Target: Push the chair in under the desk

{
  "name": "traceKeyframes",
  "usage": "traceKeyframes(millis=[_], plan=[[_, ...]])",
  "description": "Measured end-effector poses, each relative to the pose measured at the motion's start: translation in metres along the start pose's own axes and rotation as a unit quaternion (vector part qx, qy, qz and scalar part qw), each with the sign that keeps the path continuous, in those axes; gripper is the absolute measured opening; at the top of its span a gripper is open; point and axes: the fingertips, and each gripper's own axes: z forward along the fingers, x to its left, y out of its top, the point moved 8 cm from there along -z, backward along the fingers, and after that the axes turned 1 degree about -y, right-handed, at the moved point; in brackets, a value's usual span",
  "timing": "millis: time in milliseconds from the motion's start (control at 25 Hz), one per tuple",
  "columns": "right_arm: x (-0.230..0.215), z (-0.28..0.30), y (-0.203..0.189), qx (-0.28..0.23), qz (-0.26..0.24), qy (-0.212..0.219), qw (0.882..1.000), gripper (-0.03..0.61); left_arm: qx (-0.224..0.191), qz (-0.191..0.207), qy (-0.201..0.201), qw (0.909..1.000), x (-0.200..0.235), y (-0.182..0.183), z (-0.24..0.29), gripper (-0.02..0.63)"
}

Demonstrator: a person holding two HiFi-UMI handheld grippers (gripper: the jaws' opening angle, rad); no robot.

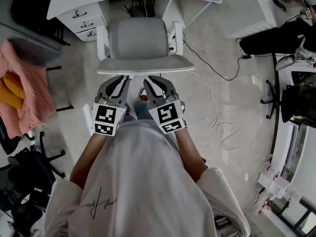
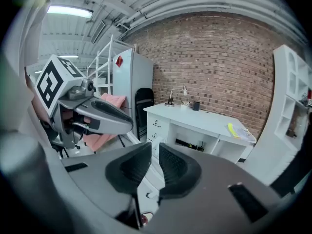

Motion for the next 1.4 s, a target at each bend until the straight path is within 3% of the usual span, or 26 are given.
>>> traceKeyframes(millis=[320,560,720,920,1080,1400], plan=[[0.01,-0.014,0.024,-0.045,0.046,0.019,0.998,0.046,-0.038,-0.021,-0.002,0.9991,-0.004,0.018,-0.021,0.04],[0.01,-0.025,0.036,-0.049,0.081,-0.009,0.995,0.035,-0.053,-0.053,-0.007,0.9971,-0.005,0.027,-0.028,0.006],[0.009,-0.032,0.041,-0.048,0.116,-0.021,0.992,0.031,-0.057,-0.055,0.001,0.9969,-0.006,0.035,-0.039,0.005],[0.005,-0.038,0.045,-0.051,0.138,-0.013,0.989,0.026,-0.065,-0.071,0.009,0.9953,-0.003,0.041,-0.05,0.005],[-0.004,-0.039,0.054,-0.07,0.119,-0.013,0.99,0.026,-0.073,-0.068,0.015,0.9949,0.005,0.049,-0.048,0.005],[-0.009,-0.042,0.067,-0.096,0.116,0.033,0.988,0.026,-0.073,-0.068,0.016,0.9948,0.009,0.054,-0.046,0.005]])
